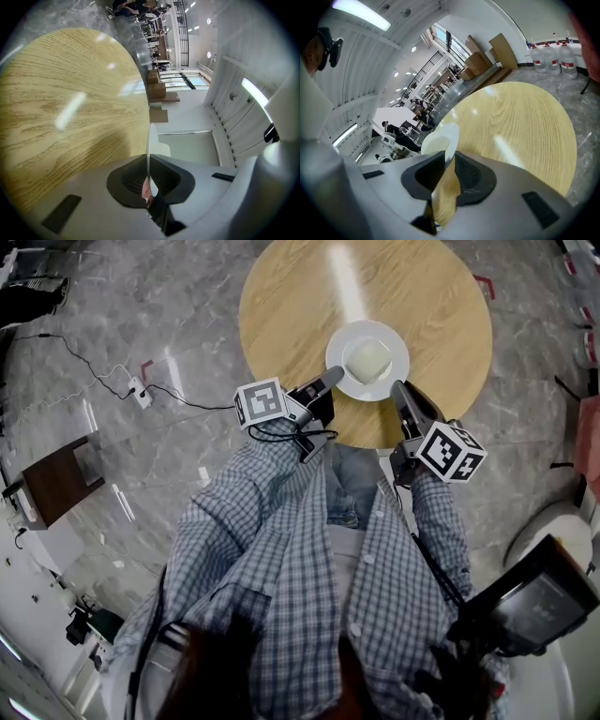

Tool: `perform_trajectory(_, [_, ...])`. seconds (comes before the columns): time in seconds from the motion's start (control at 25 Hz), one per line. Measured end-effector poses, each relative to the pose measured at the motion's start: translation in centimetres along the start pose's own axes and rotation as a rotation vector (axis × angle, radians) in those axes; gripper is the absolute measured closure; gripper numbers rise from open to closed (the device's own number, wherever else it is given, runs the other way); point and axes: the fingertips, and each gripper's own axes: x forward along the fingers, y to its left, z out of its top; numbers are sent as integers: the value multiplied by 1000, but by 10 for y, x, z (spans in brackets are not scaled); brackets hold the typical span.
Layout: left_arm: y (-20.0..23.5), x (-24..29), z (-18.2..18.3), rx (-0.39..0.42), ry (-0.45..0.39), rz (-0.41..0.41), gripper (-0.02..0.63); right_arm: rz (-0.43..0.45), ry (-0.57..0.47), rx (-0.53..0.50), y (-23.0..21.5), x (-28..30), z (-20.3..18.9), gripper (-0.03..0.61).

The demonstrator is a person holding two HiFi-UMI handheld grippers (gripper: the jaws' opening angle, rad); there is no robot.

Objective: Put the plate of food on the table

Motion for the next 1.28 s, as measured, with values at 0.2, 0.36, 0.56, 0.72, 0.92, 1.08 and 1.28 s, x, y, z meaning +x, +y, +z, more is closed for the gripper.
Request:
perform_trajectory(0.2, [19, 10, 2, -6, 12, 44, 594, -19, 30, 37, -19, 13, -7, 509])
perform_trajectory(0.36, [32, 14, 4, -16, 16, 92, 594, -47, 44, 84, -31, 22, -12, 509])
perform_trajectory(0.56, [42, 19, 5, -18, 17, 128, 594, -73, 48, 110, -41, 29, -15, 509])
perform_trajectory(0.72, [50, 22, 3, -24, 19, 168, 594, -92, 54, 131, -49, 32, -20, 509])
perform_trajectory(0.92, [56, 24, 0, -11, 30, 214, 594, -118, 59, 163, -58, 35, -27, 509])
perform_trajectory(1.08, [60, 25, 2, -8, 29, 240, 594, -141, 62, 167, -61, 39, -29, 509])
perform_trajectory(1.28, [64, 27, 2, 17, 22, 282, 594, -175, 66, 159, -66, 41, -31, 509])
